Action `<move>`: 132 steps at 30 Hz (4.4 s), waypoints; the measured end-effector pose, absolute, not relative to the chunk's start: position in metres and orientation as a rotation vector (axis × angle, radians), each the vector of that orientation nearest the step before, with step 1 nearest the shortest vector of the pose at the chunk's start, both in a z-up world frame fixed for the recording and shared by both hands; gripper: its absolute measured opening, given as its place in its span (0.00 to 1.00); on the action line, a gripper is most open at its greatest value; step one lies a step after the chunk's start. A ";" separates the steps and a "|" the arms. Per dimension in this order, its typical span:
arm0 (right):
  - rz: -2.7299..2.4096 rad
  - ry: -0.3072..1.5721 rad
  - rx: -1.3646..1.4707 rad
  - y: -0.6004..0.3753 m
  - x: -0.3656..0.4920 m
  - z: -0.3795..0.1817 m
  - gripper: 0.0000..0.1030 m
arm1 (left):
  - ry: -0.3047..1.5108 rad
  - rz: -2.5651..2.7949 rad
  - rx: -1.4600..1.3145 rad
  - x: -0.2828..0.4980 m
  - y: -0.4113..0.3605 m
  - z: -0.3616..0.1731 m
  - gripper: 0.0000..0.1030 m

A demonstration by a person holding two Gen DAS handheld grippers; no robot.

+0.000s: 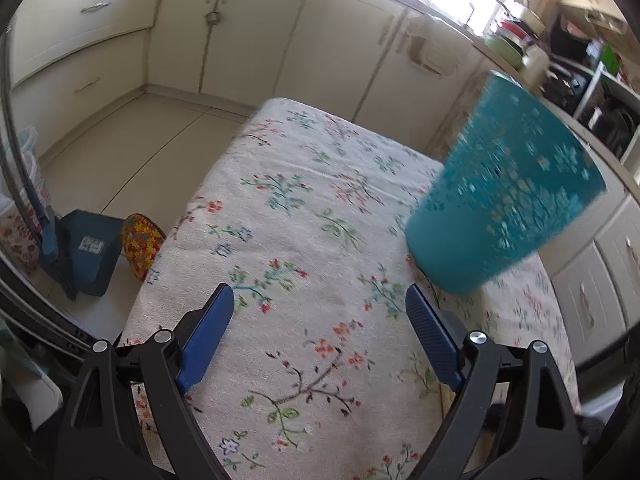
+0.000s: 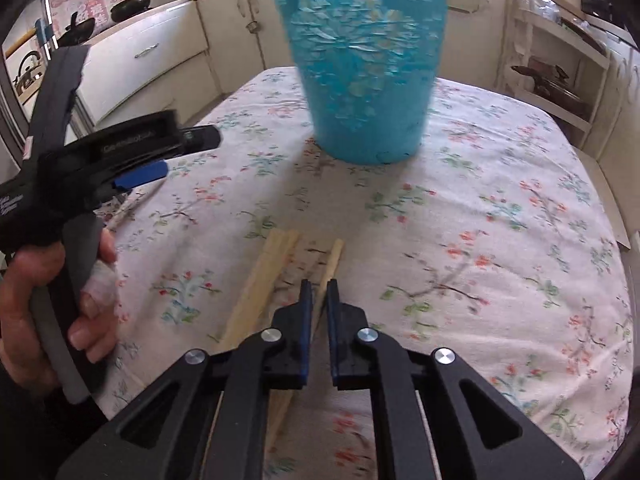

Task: Organize utensils
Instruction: 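Lower the right gripper to the chopstick bundle and close on one stick, then grasp a chopstick with the left gripper and drop it into the cup while the right gripper holds one, then carry the chopstick over the cup and open the right gripper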

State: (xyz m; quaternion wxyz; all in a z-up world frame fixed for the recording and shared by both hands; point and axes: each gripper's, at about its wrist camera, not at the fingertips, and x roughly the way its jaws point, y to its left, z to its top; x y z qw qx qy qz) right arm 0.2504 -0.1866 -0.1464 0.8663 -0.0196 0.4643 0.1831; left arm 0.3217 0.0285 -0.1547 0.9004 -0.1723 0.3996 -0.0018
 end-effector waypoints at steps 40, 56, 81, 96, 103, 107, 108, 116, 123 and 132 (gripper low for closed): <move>0.409 0.936 0.203 -0.247 0.247 -0.153 0.05 | 1.100 -0.260 0.049 0.300 -0.080 -0.150 0.04; 0.422 0.937 0.236 -0.253 0.249 -0.154 0.05 | 0.613 -0.471 -0.264 0.320 -0.050 0.059 0.04; 0.458 0.953 0.306 -0.260 0.254 -0.157 0.05 | 0.284 -0.102 -0.122 0.424 -0.085 0.022 0.05; 0.434 0.952 0.234 -0.250 0.250 -0.152 0.09 | 0.328 0.072 -0.137 0.305 -0.008 -0.005 0.81; 0.369 0.902 -0.043 -0.217 0.239 -0.147 0.13 | 0.656 0.132 -0.264 0.300 0.037 -0.113 0.82; 0.360 0.921 -0.008 -0.226 0.242 -0.147 0.05 | 0.789 0.116 -0.281 0.314 0.035 -0.146 0.82; 0.367 0.930 0.037 -0.232 0.243 -0.146 0.05 | 0.798 0.114 -0.286 0.314 0.033 -0.150 0.82; 0.553 0.760 0.378 -0.275 0.241 -0.080 0.05 | 0.820 0.098 -0.332 0.318 0.037 -0.155 0.82; 0.647 0.540 0.526 -0.276 0.288 0.004 0.05 | 0.831 0.094 -0.310 0.321 0.032 -0.153 0.82; 0.609 0.388 0.508 -0.224 0.383 0.059 0.05 | 0.817 0.090 -0.334 0.318 0.035 -0.152 0.82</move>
